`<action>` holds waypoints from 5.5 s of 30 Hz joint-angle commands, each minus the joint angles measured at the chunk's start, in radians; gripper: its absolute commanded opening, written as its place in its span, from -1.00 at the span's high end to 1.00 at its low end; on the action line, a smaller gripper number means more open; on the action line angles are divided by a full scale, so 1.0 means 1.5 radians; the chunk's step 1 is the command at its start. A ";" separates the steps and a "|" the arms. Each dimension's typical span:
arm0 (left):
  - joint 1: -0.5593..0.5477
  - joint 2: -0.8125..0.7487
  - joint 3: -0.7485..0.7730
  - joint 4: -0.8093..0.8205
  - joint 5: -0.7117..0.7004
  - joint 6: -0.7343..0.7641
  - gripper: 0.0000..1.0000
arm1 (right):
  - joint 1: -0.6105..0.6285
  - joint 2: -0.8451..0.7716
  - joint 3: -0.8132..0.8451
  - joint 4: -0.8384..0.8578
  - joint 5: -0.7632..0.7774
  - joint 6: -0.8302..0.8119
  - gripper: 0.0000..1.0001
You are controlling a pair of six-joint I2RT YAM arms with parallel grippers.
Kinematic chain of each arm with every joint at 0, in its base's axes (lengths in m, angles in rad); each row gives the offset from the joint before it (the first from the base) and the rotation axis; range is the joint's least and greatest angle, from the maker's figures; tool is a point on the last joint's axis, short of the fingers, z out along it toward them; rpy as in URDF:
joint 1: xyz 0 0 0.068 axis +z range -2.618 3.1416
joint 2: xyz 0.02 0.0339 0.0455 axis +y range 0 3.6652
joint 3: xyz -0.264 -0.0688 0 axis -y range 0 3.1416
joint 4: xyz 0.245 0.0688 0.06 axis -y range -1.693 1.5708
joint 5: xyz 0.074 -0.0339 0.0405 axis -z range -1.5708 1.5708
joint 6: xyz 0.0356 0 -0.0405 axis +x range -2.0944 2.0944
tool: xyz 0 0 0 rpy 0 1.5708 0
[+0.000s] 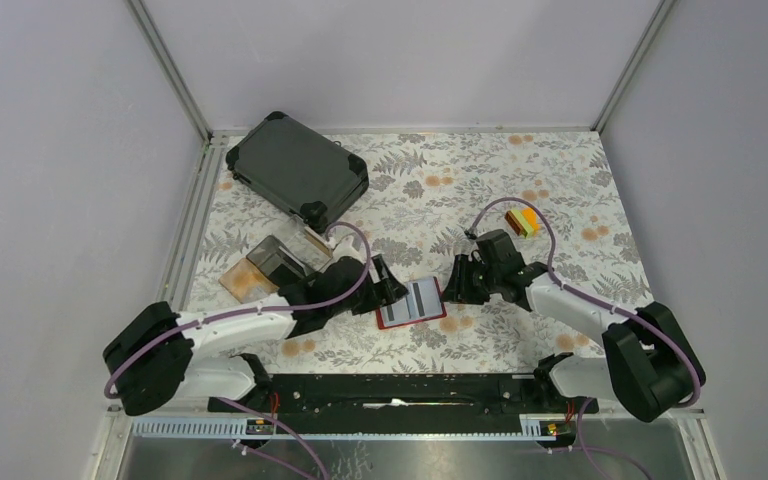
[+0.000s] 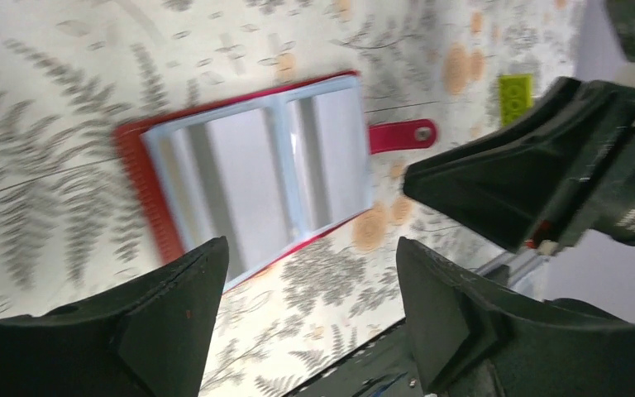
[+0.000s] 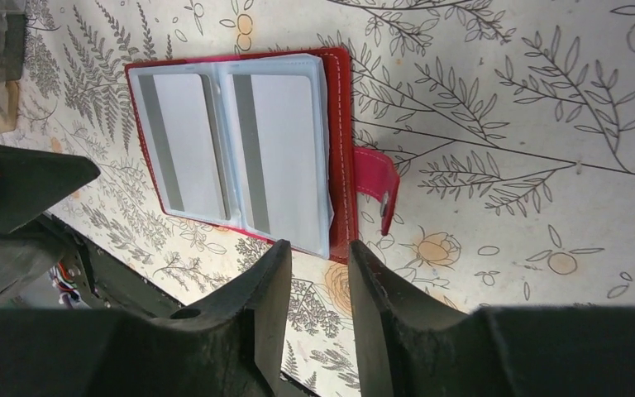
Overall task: Put the credit cards into the card holder
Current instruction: Insert the credit card into the card holder, then close the card holder at the center of the board.
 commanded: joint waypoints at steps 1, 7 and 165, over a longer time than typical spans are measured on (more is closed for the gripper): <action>0.028 -0.037 -0.049 -0.075 -0.005 -0.008 -0.56 | 0.001 0.019 -0.005 0.042 -0.034 0.006 0.22; 0.058 -0.063 -0.100 -0.040 0.035 -0.020 -0.62 | 0.005 0.051 -0.012 0.073 -0.048 0.013 0.19; 0.117 0.018 -0.099 0.343 0.260 0.105 1.00 | 0.032 -0.163 0.034 -0.035 0.064 0.018 -0.52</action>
